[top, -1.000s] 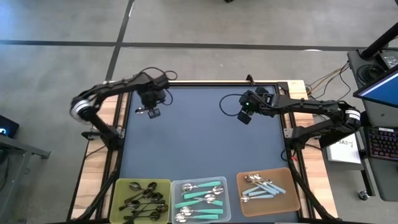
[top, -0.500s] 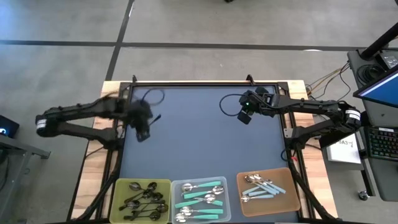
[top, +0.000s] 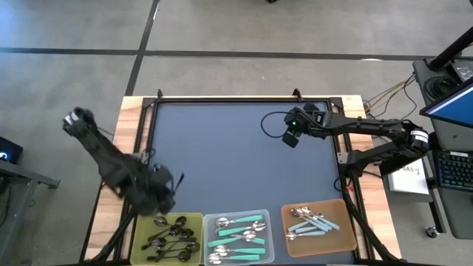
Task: Sort silverware by color (type)
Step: Put the black spoon into the yellow bin, then return to Home Position
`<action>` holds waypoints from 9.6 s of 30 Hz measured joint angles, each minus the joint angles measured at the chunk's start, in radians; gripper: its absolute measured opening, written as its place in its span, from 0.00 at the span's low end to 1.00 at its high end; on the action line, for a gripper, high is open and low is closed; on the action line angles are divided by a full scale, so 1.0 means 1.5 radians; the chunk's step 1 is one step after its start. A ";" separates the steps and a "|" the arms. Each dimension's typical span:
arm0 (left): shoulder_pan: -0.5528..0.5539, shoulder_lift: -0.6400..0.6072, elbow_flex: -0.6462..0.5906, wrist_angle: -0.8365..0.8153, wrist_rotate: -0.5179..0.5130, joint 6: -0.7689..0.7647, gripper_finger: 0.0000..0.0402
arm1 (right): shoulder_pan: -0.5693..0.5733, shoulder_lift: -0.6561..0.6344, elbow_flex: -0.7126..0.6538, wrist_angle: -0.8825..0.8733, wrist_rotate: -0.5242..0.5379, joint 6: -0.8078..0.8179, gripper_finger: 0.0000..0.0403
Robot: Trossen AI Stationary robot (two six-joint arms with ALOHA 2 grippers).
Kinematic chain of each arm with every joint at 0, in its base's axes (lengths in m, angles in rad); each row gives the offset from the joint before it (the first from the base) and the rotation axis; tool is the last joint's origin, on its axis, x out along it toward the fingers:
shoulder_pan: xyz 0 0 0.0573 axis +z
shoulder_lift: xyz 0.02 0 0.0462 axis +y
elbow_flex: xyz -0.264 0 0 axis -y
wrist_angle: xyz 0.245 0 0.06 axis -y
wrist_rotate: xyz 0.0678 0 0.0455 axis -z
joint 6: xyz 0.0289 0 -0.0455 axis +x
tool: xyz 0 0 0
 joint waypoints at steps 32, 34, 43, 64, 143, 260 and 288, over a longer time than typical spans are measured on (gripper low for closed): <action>-0.108 0.472 0.500 -0.245 0.026 -0.254 0.45 | 0.000 0.000 0.000 0.000 0.000 0.000 0.25; -0.091 0.472 0.500 -0.241 -0.035 -0.184 0.47 | 0.000 0.000 0.000 0.000 0.000 0.000 0.25; -0.015 0.454 0.500 -0.216 -0.128 0.089 0.37 | 0.000 0.000 0.000 0.000 0.000 0.000 0.25; 0.176 0.070 -0.099 0.541 -0.288 0.566 0.30 | 0.000 0.000 0.000 0.010 0.000 0.000 0.25; 0.178 -0.718 -0.619 0.871 -0.223 0.614 0.30 | 0.000 0.000 0.000 0.014 0.000 0.000 0.25; 0.177 -0.693 -0.616 0.860 -0.218 0.615 0.30 | -0.054 -0.773 -0.554 0.450 0.139 0.028 0.25; 0.178 -0.693 -0.616 0.860 -0.218 0.615 0.30 | -0.054 -0.773 -0.554 0.450 0.139 0.029 0.25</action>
